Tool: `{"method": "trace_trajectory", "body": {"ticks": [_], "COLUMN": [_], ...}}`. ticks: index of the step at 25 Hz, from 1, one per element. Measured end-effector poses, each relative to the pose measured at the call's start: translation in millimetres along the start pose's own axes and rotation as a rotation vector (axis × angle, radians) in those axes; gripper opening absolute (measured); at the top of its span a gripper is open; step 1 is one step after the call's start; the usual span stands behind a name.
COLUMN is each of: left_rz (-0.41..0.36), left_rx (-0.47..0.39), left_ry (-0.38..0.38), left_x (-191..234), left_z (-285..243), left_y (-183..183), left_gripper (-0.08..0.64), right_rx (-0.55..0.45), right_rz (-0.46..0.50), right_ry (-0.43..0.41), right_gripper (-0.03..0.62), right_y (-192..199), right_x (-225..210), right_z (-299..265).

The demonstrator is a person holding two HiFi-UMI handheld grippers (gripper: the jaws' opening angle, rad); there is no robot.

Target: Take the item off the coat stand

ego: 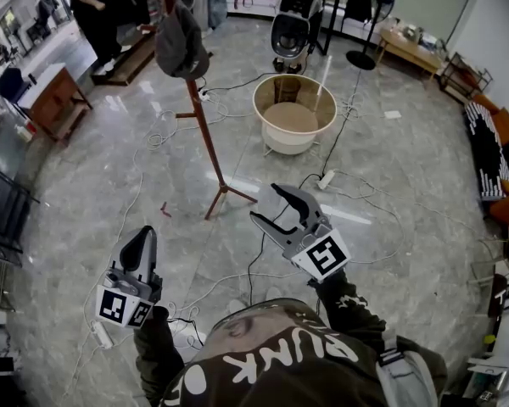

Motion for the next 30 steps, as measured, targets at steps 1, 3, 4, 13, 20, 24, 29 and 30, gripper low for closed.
{"method": "trace_trajectory", "body": {"ticks": [1, 3, 4, 13, 20, 24, 29, 30], "left_rz": [0.000, 0.001, 0.001, -0.007, -0.013, -0.017, -0.016, -0.014], "left_rx": [-0.001, -0.002, -0.002, -0.006, -0.001, 0.004, 0.013, 0.016], "left_ry": [0.001, 0.003, 0.004, 0.017, 0.012, -0.003, -0.019, -0.020], "left_x": [1, 2, 2, 4, -2, -14, -37, -42], "left_z": [0, -1, -1, -11, -21, -28, -41, -44], "left_y": [0, 0, 1, -3, -7, -9, -11, -11], "left_gripper": [0.005, 0.005, 0.005, 0.005, 0.005, 0.005, 0.005, 0.005], "right_rx": [-0.001, -0.002, 0.000, 0.014, 0.010, 0.002, -0.011, -0.013], "right_rz": [-0.004, -0.006, -0.004, 0.004, 0.005, 0.006, 0.016, 0.020], "right_ry": [-0.005, -0.013, -0.016, -0.025, -0.035, -0.049, -0.071, -0.078], "right_gripper": [0.298, 0.370, 0.399, 0.501, 0.512, 0.515, 0.518, 0.520], "right_y": [0, 0, -1, -1, 2, 5, 8, 10], "right_x": [0, 1, 2, -2, -14, -24, -41, -44], "right_z": [-1, -3, -4, -8, -7, 0, 11, 14]}}
Point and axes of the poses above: the fingertips, and each gripper's own axes: z backward along the fingers, x to its left, y out of its underside, the point moved 9 cm from there along z, backward along the fingers, and after that the axes turned 10 degrees about x, right-handed, at the moved point
